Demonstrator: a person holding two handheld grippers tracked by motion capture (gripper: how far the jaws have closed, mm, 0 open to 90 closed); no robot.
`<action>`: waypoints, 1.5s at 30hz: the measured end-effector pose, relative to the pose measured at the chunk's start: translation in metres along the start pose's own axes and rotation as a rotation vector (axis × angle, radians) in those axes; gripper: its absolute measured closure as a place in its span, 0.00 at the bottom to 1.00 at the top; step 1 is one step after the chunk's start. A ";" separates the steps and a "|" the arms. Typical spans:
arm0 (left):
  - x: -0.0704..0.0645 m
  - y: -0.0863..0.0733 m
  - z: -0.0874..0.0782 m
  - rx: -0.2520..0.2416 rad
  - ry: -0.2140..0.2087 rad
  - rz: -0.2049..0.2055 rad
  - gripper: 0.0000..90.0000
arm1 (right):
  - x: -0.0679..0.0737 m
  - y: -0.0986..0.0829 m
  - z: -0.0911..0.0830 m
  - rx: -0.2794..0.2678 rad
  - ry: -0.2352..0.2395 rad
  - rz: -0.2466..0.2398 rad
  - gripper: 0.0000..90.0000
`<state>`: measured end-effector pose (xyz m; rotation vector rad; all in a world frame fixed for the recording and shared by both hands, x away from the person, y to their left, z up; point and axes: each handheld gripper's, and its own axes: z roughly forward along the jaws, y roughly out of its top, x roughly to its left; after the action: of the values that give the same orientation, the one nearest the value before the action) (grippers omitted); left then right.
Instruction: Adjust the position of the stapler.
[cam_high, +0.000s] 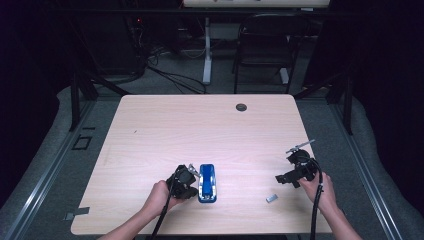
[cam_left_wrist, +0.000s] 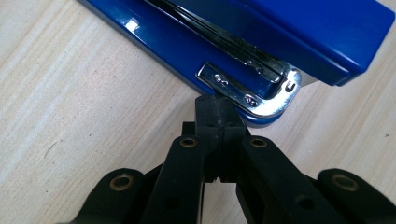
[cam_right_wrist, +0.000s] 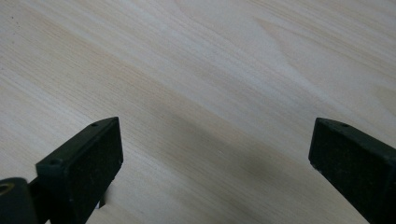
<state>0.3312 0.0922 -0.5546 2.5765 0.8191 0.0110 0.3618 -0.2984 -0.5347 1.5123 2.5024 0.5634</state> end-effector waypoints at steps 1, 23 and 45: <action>0.001 0.001 0.000 0.001 -0.010 -0.001 1.00 | 0.001 0.000 0.001 -0.007 0.013 0.003 0.03; -0.011 0.024 0.009 -0.046 -0.154 -0.005 0.76 | 0.034 0.015 -0.005 -0.067 0.126 -0.038 0.12; 0.070 -0.004 -0.032 -0.184 0.068 -0.225 0.03 | 0.111 0.041 0.003 -0.079 0.250 -0.180 0.00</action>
<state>0.3826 0.1465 -0.5356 2.3116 1.0762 0.1025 0.3433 -0.1829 -0.5151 1.2402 2.7259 0.8569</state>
